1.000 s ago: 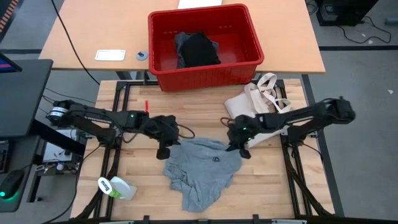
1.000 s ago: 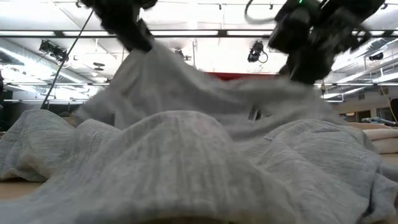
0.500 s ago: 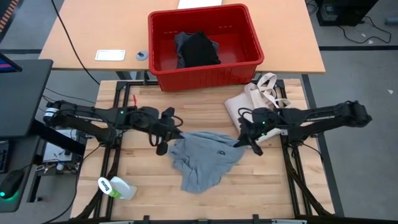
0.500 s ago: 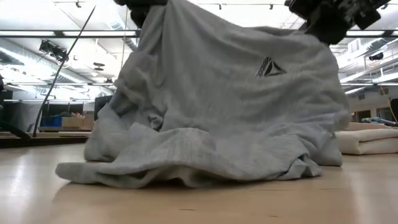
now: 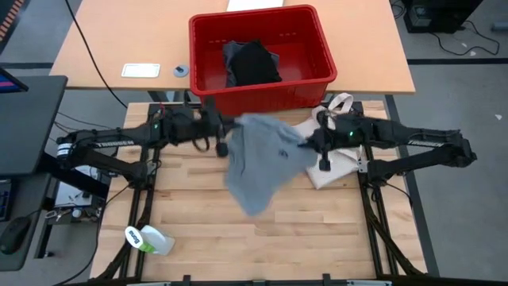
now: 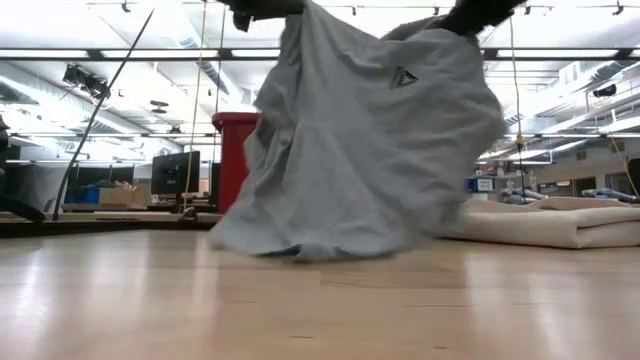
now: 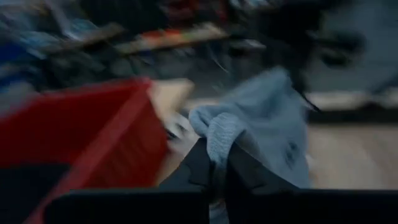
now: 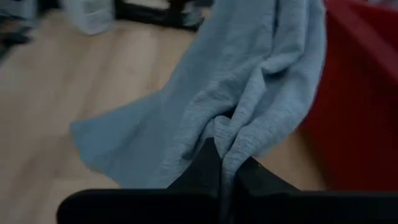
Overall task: Fold Laundry from Bin
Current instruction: Fold the gray shirt
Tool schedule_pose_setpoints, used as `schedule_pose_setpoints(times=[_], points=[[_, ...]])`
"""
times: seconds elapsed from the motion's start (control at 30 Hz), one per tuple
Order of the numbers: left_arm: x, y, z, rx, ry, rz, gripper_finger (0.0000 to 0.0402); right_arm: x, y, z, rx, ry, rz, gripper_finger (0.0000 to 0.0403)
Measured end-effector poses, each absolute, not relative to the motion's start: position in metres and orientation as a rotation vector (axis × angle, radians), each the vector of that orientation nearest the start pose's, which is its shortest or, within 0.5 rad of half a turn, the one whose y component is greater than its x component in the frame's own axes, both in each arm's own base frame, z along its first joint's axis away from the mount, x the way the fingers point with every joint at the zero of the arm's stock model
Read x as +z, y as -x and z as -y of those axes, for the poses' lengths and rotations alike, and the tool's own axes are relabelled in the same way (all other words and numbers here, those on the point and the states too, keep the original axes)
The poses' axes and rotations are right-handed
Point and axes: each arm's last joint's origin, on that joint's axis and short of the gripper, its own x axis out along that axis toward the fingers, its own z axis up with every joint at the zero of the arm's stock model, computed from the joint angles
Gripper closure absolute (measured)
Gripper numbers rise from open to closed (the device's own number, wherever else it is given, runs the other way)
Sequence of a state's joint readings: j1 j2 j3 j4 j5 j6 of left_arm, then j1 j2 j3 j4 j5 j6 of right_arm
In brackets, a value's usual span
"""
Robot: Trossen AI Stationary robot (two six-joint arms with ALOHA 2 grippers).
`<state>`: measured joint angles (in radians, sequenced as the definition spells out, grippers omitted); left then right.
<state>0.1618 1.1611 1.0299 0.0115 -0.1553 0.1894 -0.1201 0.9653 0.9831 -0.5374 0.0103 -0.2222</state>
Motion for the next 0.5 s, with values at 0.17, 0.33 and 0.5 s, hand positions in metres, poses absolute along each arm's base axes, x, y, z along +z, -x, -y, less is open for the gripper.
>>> schedule_pose_setpoints(times=[0.17, 0.33, 0.5], points=[[0.401, -0.249, -0.069, 0.415, -0.286, 0.020, 0.0385, 0.373, -0.192, 0.048, -0.306, 0.326, -0.474, 0.0393], [0.424, -0.245, -0.061, 0.256, -0.284, 0.008, 0.0380, 0.393, -0.189, 0.049, -0.198, 0.305, -0.403, 0.0393], [0.394, -0.251, -0.025, 0.023, -0.136, -0.211, 0.0380, 0.364, -0.202, 0.030, 0.010, 0.193, -0.517, 0.0393]])
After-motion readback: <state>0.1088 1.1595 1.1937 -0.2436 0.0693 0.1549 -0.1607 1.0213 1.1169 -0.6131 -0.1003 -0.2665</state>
